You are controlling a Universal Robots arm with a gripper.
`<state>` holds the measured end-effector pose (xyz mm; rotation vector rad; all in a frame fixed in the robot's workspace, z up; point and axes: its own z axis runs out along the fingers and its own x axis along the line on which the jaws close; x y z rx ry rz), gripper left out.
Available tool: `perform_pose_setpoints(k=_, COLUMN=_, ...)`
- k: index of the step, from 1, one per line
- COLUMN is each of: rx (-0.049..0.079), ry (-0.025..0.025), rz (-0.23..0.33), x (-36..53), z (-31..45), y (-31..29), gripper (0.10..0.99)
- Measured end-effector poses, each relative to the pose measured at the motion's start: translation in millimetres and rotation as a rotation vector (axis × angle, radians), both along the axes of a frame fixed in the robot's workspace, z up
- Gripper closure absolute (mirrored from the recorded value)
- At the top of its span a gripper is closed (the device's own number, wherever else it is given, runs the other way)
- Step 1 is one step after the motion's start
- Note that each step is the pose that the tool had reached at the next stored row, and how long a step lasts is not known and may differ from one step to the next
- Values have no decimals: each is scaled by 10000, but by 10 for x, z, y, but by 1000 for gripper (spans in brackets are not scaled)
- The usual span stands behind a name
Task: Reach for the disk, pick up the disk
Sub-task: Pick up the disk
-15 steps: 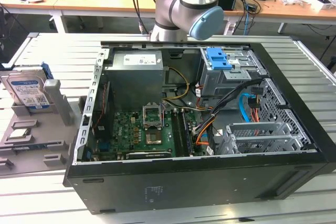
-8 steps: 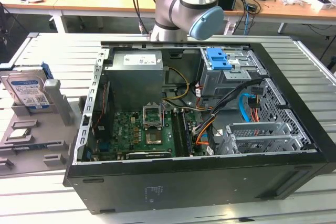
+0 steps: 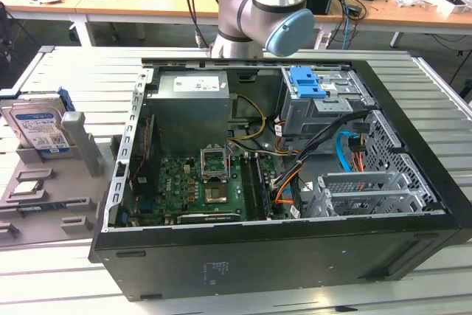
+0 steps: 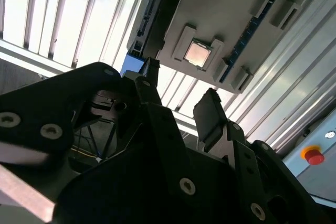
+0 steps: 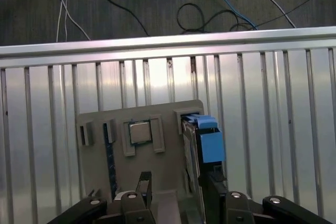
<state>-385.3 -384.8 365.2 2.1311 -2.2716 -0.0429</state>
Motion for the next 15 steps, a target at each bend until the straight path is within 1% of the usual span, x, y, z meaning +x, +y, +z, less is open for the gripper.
perform_pose_setpoints(k=5, rx=1, ry=-1, rz=-1, x=-7, z=-2, y=61, gripper=545)
perform_pose_setpoints(k=9, rx=0, ry=-2, rz=0, x=-11, z=-9, y=70, gripper=545)
perform_pose_setpoints(k=11, rx=0, ry=0, rz=-1, x=-12, z=-25, y=71, gripper=545)
perform_pose_setpoints(k=15, rx=0, ry=0, rz=0, x=-11, z=-92, y=74, gripper=545)
